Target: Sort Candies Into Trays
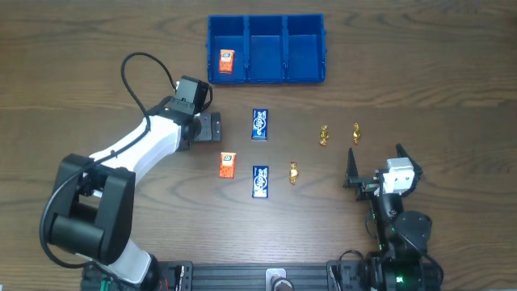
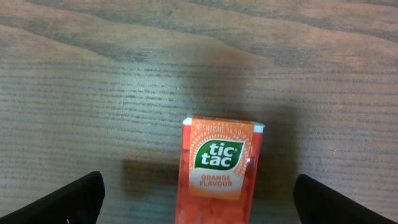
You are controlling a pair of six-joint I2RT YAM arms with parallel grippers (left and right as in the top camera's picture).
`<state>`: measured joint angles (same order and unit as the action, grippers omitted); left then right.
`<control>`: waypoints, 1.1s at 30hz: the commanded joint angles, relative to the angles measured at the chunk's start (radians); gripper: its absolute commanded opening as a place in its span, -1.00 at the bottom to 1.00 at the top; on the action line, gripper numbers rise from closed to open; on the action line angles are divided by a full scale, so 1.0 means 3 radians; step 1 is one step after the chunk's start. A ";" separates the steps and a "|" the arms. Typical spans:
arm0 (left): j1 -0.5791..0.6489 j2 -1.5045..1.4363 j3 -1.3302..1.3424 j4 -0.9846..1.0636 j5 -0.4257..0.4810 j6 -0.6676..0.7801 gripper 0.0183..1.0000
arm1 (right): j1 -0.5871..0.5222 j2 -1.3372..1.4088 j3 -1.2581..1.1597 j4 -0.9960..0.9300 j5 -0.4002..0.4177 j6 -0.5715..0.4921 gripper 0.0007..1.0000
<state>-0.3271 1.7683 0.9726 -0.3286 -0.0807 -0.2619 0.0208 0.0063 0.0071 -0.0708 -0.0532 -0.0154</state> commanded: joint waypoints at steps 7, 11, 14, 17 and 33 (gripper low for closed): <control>0.0011 0.0128 0.0033 0.0042 0.0037 0.0027 0.46 | -0.0018 -0.0008 0.0003 -0.0036 0.0000 -0.0042 1.00; 0.0011 0.0128 0.0033 0.0045 0.0037 0.0025 0.21 | -0.0018 -0.0008 0.0003 -0.0037 0.0000 -0.0042 1.00; 0.0011 0.0135 0.0033 0.0043 0.0037 0.0025 0.17 | -0.0018 -0.0008 0.0003 -0.0037 0.0000 -0.0042 1.00; 0.0011 0.0140 0.0033 0.0047 0.0038 0.0025 0.19 | -0.0018 -0.0008 0.0003 -0.0036 -0.0001 -0.0042 1.00; 0.0004 0.0202 0.0033 0.0080 0.0097 0.0024 0.03 | -0.0017 -0.0008 0.0003 -0.0036 0.0000 -0.0042 1.00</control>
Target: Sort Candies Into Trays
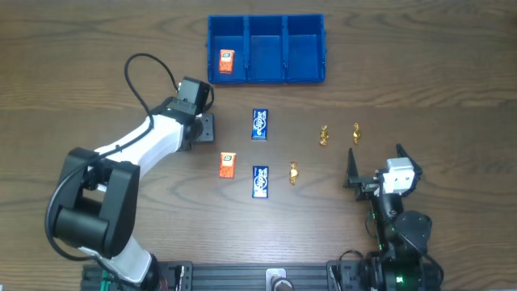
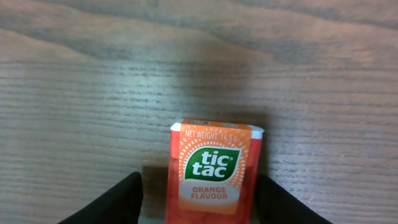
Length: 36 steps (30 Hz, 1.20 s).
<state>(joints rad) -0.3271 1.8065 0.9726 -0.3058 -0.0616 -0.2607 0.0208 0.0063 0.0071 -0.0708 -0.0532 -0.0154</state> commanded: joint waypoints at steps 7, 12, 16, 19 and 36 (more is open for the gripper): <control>0.0004 0.0076 0.0033 0.0020 0.0033 0.0019 -0.37 | -0.0017 -0.0008 0.0003 -0.0036 0.0000 -0.0042 1.00; -0.0005 -0.0013 0.0058 0.0006 0.0033 -0.0008 -0.44 | -0.0018 -0.0008 0.0003 -0.0036 -0.0001 -0.0042 1.00; -0.0071 -0.0378 0.0198 -0.0071 -0.0020 -0.0033 -0.45 | -0.0018 -0.0008 0.0003 -0.0037 0.0000 -0.0042 1.00; -0.0195 -0.0717 0.0549 -0.0225 -0.0299 -0.0031 -0.48 | -0.0018 -0.0008 0.0003 -0.0036 -0.0001 -0.0042 1.00; -0.0284 0.0937 0.3368 -0.1066 -0.0357 0.0217 -0.41 | -0.0018 -0.0008 0.0003 -0.0037 0.0000 -0.0042 1.00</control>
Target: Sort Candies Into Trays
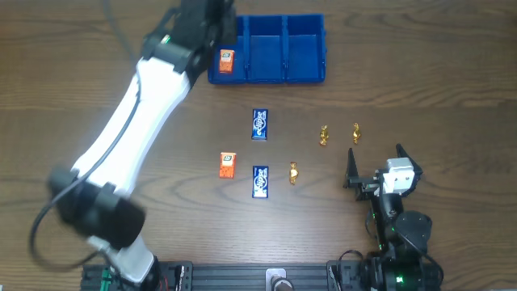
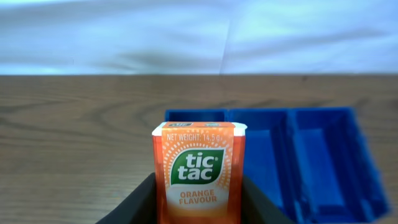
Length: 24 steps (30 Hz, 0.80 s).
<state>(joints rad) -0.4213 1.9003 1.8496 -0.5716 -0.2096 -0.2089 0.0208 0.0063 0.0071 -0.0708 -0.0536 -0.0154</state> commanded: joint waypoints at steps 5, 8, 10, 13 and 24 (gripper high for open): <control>0.0041 0.0942 0.0601 -0.0277 0.0170 -0.0081 -0.37 | -0.0018 -0.0008 0.0003 -0.0037 0.0001 -0.0042 1.00; 0.0064 0.0960 0.0601 -0.0336 0.0178 -0.0080 -0.37 | -0.0017 -0.0008 0.0003 -0.0037 0.0001 -0.0042 1.00; 0.0086 0.0960 0.0601 -0.0354 0.0179 -0.0080 -0.38 | -0.0018 -0.0008 0.0003 -0.0037 0.0001 -0.0042 1.00; 0.0121 0.0960 0.0601 -0.0366 0.0242 -0.0080 -0.37 | -0.0018 -0.0008 0.0003 -0.0037 0.0001 -0.0042 1.00; 0.0141 0.0961 0.0599 -0.0413 0.0242 -0.0080 -0.30 | -0.0018 -0.0008 0.0003 -0.0037 0.0001 -0.0042 1.00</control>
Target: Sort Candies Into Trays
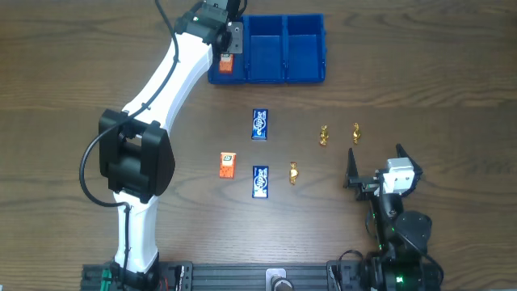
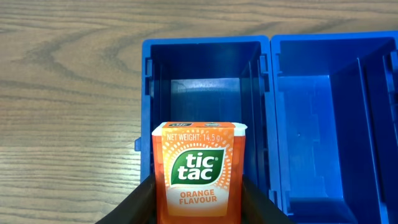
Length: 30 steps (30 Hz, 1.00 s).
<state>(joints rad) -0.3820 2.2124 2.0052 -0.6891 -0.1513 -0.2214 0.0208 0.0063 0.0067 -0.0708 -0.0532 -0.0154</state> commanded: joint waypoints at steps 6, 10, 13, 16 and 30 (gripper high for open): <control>0.0010 -0.0079 0.0080 -0.0022 0.0047 -0.0041 0.95 | -0.0017 -0.0008 0.0004 -0.0037 0.0000 -0.0042 1.00; 0.0009 -0.0174 0.0080 -0.0061 0.0034 -0.0079 1.00 | -0.0017 -0.0008 0.0004 -0.0037 0.0000 -0.0042 1.00; -0.0069 -0.0463 0.0072 -0.0202 -0.0163 -0.0130 1.00 | -0.0018 -0.0008 0.0004 -0.0036 0.0000 -0.0042 1.00; -0.0214 -0.0900 -0.0118 -0.0240 -0.0327 -0.0137 1.00 | -0.0017 -0.0008 0.0004 -0.0037 0.0000 -0.0042 1.00; -0.0675 -0.3070 -0.3572 0.0247 0.0306 -0.0762 1.00 | -0.0018 -0.0008 0.0004 -0.0036 0.0000 -0.0042 1.00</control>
<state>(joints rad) -0.5797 1.2675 1.1770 -0.6643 -0.1600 -0.3748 0.0208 0.0063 0.0071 -0.0711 -0.0532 -0.0154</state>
